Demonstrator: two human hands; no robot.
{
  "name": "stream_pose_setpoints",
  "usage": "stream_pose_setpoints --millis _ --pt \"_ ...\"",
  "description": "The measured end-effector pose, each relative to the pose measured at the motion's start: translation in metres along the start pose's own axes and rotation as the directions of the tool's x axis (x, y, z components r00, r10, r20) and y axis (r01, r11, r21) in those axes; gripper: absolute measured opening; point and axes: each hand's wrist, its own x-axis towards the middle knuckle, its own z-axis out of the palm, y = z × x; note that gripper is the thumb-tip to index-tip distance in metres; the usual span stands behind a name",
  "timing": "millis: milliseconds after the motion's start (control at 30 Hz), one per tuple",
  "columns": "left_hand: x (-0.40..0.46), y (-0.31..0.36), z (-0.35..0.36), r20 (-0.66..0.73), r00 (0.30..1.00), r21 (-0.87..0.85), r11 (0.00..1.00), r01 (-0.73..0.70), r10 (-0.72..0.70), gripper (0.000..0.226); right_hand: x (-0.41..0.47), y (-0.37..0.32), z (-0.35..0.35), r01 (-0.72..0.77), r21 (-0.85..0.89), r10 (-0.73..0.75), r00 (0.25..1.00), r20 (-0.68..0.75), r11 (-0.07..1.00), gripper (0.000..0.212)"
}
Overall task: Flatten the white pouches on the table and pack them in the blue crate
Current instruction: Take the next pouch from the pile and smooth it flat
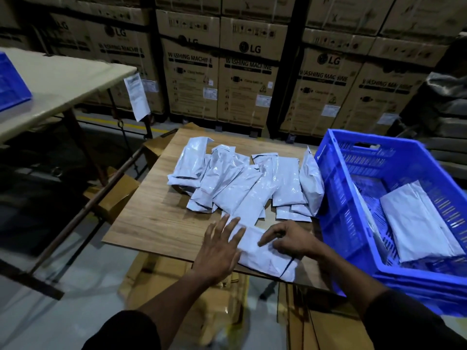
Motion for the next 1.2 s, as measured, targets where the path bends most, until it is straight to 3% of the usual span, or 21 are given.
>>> stream_pose_setpoints --millis 100,167,233,267,333,400,633,900,1033,1200 --pt "-0.004 0.005 0.019 0.184 0.983 -0.012 1.0 0.019 -0.016 0.055 0.015 0.019 -0.004 -0.078 -0.159 0.082 0.996 0.019 0.984 0.043" --pt "-0.005 0.01 0.027 0.254 0.964 -0.023 0.996 0.084 -0.076 0.059 0.026 0.03 0.005 -0.162 -0.396 0.11 0.982 -0.151 0.904 0.041" --pt "-0.005 0.018 0.029 0.262 0.955 -0.025 0.988 0.152 -0.14 0.061 0.025 0.035 0.028 -0.234 -0.546 0.026 0.932 -0.361 0.804 0.034" --pt "-0.004 0.022 0.028 0.248 0.956 -0.023 0.985 0.168 -0.158 0.061 0.023 0.038 0.043 -0.217 -0.589 -0.037 0.921 -0.388 0.778 0.033" --pt "0.003 0.027 0.023 0.225 0.959 -0.025 0.983 0.181 -0.171 0.058 0.016 0.048 0.076 -0.159 -0.677 -0.126 0.928 -0.352 0.719 0.037" --pt "0.013 0.029 0.022 0.22 0.962 -0.025 0.985 0.172 -0.162 0.055 0.011 0.061 0.092 -0.167 -0.737 -0.125 0.938 -0.324 0.654 0.044" --pt "0.029 0.033 0.04 0.272 0.96 -0.063 0.994 0.084 -0.064 0.058 0.007 0.074 0.091 -0.139 -0.773 -0.099 0.963 -0.252 0.619 0.049" --pt "0.017 0.035 0.048 0.221 0.969 -0.047 0.992 0.119 -0.106 0.061 0.005 0.079 0.084 -0.083 -0.728 -0.043 0.987 -0.154 0.681 0.062" --pt "0.016 0.036 0.05 0.221 0.966 -0.046 0.988 0.146 -0.132 0.062 0.003 0.081 0.081 -0.082 -0.656 -0.025 0.988 -0.151 0.75 0.084" --pt "0.017 0.038 0.045 0.221 0.965 -0.059 0.986 0.158 -0.142 0.063 -0.012 0.082 0.082 -0.137 -0.692 -0.002 0.981 -0.196 0.709 0.08"
